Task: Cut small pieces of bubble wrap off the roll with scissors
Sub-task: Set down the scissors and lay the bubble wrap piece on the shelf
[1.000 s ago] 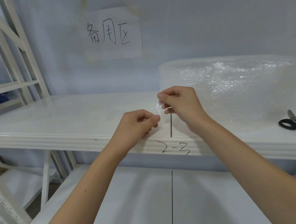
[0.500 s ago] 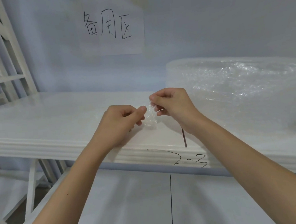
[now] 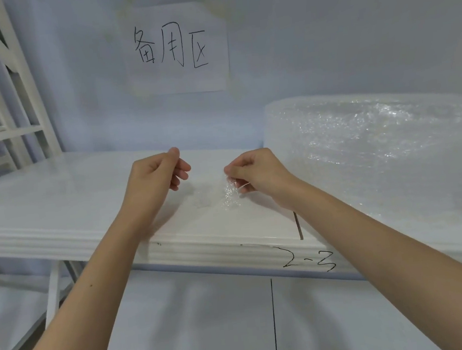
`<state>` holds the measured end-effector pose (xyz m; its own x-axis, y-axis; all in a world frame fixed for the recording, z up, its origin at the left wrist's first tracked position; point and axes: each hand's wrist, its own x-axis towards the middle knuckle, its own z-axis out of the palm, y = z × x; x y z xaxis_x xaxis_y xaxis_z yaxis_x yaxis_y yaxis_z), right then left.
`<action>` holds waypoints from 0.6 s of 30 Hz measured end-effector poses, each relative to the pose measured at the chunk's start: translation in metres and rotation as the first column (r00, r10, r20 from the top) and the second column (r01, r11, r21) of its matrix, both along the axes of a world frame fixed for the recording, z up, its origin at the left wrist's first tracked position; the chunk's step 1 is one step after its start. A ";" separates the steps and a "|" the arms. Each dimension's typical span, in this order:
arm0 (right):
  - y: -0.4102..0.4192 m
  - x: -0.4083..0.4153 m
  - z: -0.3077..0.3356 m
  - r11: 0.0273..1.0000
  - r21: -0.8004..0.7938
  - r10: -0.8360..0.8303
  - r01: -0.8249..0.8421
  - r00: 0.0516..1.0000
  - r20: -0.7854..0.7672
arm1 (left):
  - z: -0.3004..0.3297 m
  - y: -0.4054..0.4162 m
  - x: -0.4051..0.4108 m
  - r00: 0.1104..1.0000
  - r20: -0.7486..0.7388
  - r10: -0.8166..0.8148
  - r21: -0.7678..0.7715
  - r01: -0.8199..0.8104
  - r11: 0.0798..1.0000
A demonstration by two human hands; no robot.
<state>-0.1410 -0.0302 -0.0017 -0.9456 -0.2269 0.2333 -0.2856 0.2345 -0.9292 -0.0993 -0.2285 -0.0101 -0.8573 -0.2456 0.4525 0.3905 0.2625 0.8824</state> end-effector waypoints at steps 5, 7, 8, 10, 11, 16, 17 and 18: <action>-0.006 -0.008 -0.007 0.999 0.036 -0.033 0.033 0.999 -0.017 | -0.004 -0.006 -0.003 1.000 0.017 0.005 0.005 -0.005 1.000; -0.007 -0.012 -0.009 0.993 0.110 -0.045 0.051 0.997 -0.057 | -0.005 -0.005 -0.003 1.000 0.017 0.001 -0.004 -0.001 1.000; -0.008 -0.014 -0.010 0.986 0.156 -0.049 0.063 0.995 -0.088 | -0.005 -0.005 -0.003 1.000 0.017 -0.002 -0.010 0.002 1.000; -0.009 -0.016 -0.009 0.970 0.228 -0.055 0.088 0.988 -0.147 | -0.005 -0.004 -0.003 1.000 0.015 -0.009 -0.010 0.009 1.000; -0.009 -0.017 -0.009 0.962 0.254 -0.056 0.098 0.984 -0.169 | -0.005 -0.004 -0.004 1.000 0.013 -0.011 -0.007 0.011 1.000; -0.010 -0.022 -0.014 0.938 0.324 -0.058 0.119 0.979 -0.193 | -0.001 -0.013 -0.006 1.000 0.005 -0.009 -0.017 0.009 1.000; -0.010 -0.023 -0.014 0.935 0.334 -0.056 0.121 0.979 -0.196 | 0.000 -0.016 -0.006 1.000 0.007 -0.006 -0.018 0.006 1.000; -0.011 -0.023 -0.015 0.932 0.342 -0.054 0.121 0.978 -0.199 | 0.001 -0.018 -0.006 1.000 0.010 0.000 -0.019 0.000 1.000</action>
<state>-0.1638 -0.0409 -0.0163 -0.9136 -0.2439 0.3253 -0.4065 0.5673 -0.7162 -0.1058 -0.2465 -0.0091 -0.8617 -0.2371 0.4485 0.3816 0.2797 0.8810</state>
